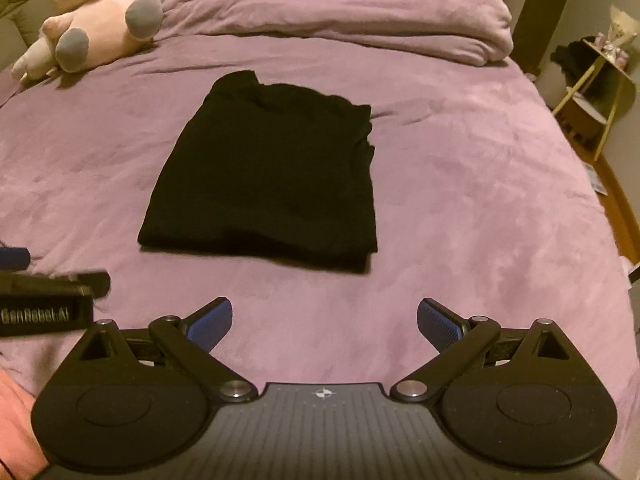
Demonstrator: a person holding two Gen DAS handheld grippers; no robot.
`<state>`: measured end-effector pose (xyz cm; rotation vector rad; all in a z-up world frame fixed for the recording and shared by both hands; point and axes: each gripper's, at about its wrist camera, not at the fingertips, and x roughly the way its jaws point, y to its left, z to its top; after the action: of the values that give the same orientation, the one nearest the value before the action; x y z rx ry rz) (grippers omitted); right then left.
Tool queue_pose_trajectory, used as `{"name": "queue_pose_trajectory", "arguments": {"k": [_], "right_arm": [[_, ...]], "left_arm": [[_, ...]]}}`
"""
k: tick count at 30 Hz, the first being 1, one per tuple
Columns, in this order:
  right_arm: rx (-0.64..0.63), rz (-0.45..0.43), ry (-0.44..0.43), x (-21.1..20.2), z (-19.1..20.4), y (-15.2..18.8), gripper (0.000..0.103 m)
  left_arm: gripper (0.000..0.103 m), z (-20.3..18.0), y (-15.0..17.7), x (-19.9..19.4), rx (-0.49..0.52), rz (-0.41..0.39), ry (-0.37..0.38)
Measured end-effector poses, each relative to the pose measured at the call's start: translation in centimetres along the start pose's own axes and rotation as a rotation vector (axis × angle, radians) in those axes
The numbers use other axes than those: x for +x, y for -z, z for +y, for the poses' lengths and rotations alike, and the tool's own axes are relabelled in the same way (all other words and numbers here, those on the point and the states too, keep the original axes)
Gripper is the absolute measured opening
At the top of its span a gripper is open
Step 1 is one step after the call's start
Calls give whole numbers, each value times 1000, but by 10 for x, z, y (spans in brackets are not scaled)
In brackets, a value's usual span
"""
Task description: Fold small clothes
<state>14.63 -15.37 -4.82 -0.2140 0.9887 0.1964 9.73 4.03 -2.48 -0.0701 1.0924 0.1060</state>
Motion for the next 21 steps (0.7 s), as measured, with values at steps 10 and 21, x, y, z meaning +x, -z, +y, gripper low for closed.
{"name": "queue_pose_trajectory", "arguments": {"k": [10, 21], "right_arm": [[52, 32, -14, 2, -8, -9, 99], [89, 57, -7, 3, -17, -9, 99]], "left_arm": [[96, -2, -6, 1, -12, 10, 37], [96, -11, -6, 4, -2, 39, 45]]}}
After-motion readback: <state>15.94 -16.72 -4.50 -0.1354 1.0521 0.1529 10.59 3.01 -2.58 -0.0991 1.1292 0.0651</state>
